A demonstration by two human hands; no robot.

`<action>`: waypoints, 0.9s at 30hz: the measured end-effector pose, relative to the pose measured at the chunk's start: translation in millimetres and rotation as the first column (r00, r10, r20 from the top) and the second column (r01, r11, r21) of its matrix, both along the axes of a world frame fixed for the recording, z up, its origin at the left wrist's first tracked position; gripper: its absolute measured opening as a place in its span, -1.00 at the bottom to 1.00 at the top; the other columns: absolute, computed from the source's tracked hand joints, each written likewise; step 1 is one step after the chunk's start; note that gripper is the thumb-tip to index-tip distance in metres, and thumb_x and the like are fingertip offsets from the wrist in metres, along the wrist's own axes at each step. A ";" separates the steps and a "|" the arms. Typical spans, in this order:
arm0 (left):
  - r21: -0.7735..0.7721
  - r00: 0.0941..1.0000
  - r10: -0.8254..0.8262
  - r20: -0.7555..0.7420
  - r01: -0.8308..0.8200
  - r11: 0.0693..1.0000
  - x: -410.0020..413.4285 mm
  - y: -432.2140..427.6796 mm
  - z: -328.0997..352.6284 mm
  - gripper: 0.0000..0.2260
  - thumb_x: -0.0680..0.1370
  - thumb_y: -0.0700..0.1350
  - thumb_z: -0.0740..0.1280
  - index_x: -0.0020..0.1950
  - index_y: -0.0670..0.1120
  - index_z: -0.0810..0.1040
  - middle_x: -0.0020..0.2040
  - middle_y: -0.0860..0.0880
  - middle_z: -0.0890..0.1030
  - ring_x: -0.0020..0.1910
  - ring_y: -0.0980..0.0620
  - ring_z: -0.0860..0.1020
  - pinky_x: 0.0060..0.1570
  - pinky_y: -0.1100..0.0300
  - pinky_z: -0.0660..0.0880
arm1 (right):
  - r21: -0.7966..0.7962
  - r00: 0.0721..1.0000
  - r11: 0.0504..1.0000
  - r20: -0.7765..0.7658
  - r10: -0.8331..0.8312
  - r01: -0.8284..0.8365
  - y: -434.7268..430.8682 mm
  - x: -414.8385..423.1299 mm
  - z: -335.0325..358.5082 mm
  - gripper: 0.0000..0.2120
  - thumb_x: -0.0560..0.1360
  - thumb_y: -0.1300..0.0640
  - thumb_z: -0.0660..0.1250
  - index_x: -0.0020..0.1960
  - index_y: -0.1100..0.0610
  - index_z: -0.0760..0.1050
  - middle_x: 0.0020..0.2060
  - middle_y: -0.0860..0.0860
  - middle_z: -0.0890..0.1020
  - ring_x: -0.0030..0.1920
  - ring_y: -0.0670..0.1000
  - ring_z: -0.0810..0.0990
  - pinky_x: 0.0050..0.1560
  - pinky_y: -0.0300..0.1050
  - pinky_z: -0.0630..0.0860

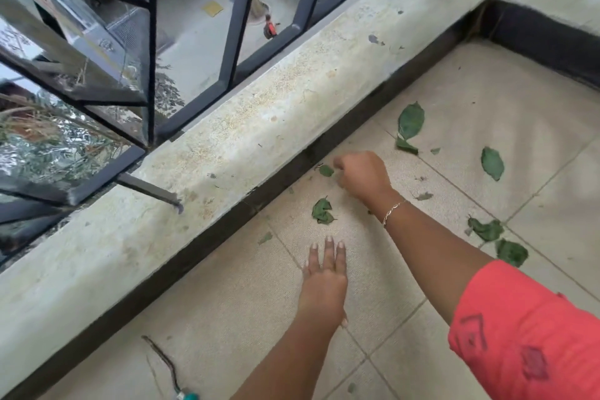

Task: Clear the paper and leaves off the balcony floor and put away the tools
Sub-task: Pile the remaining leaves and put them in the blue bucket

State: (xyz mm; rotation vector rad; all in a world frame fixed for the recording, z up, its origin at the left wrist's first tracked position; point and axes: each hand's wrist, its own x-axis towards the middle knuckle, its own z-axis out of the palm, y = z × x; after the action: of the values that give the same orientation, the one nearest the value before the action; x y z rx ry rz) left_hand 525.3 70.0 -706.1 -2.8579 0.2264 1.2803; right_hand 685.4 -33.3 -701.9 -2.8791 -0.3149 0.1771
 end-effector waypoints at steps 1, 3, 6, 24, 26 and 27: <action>-0.018 1.000 -0.002 -0.011 0.002 1.000 1.8 2.2 1.9 0.11 0.36 -0.15 0.50 0.48 -0.10 -0.40 0.50 -0.10 -0.38 0.49 -0.21 -0.30 0.49 -0.08 -0.04 | 0.049 0.999 0.999 0.030 -0.023 0.022 -0.5 -1.5 0.5 -0.69 0.47 0.35 0.17 0.09 0.13 0.56 0.00 0.09 0.59 -0.08 0.11 0.53 -0.05 -0.10 0.43; -0.072 0.999 -0.021 -0.037 0.018 0.997 6.7 9.5 6.2 0.05 0.40 -0.15 0.47 0.50 -0.05 -0.35 0.51 -0.05 -0.35 0.50 -0.16 -0.27 0.48 -0.05 0.03 | 0.131 1.000 0.991 -0.012 0.022 -0.020 2.7 -5.1 -1.2 -0.64 0.48 0.34 0.17 0.22 0.13 0.49 0.20 0.14 0.47 0.09 0.17 0.48 0.12 -0.02 0.41; -0.259 0.996 0.072 -0.055 -0.084 0.962 16.7 30.6 14.3 -0.18 0.47 -0.11 0.41 0.55 -0.01 -0.06 0.56 0.02 -0.08 0.53 -0.01 -0.05 0.44 0.06 0.11 | 0.092 0.981 0.987 -0.131 0.146 -0.134 14.6 -16.2 -2.1 -0.55 0.47 0.34 0.16 0.34 0.12 0.37 0.26 0.16 0.43 0.18 0.21 0.45 0.11 -0.03 0.43; -0.570 0.989 0.078 -0.123 -0.135 0.811 26.9 -108.7 35.5 -0.48 0.64 -0.02 0.11 0.55 -0.12 0.02 0.56 -0.06 0.03 0.52 0.01 0.04 0.46 0.17 -0.01 | -0.073 0.968 0.974 -0.116 -0.223 0.215 -188.1 -200.5 11.6 -0.80 0.23 0.23 0.38 -0.15 0.15 0.66 -0.07 0.10 0.67 -0.08 0.15 0.63 -0.10 0.00 0.59; -0.453 0.997 -0.072 -0.023 0.053 0.890 59.2 -106.8 48.6 -0.46 0.62 -0.06 0.16 0.54 -0.15 0.02 0.54 -0.11 0.08 0.51 -0.03 0.11 0.45 0.15 0.07 | -0.118 0.942 0.950 -0.142 -0.303 0.288 -204.4 -214.7 31.5 -0.78 0.18 0.25 0.41 -0.17 0.17 0.67 -0.08 0.12 0.69 -0.12 0.18 0.65 -0.16 0.03 0.62; -0.378 0.988 -0.155 0.002 0.144 0.915 76.6 -105.7 56.6 -0.46 0.61 -0.07 0.17 0.53 -0.17 0.05 0.53 -0.14 0.13 0.49 -0.06 0.16 0.43 0.13 0.12 | -0.140 0.937 0.948 -0.168 -0.308 0.286 -202.3 -212.6 43.2 -0.74 0.19 0.28 0.44 -0.12 0.16 0.67 -0.04 0.12 0.68 -0.08 0.17 0.64 -0.11 0.00 0.61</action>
State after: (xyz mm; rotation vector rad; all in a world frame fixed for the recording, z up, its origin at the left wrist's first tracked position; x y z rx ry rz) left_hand 601.9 -35.8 -649.5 -3.0482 0.7570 1.3777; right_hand 472.8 -235.6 -658.7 -2.9444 0.1726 0.4196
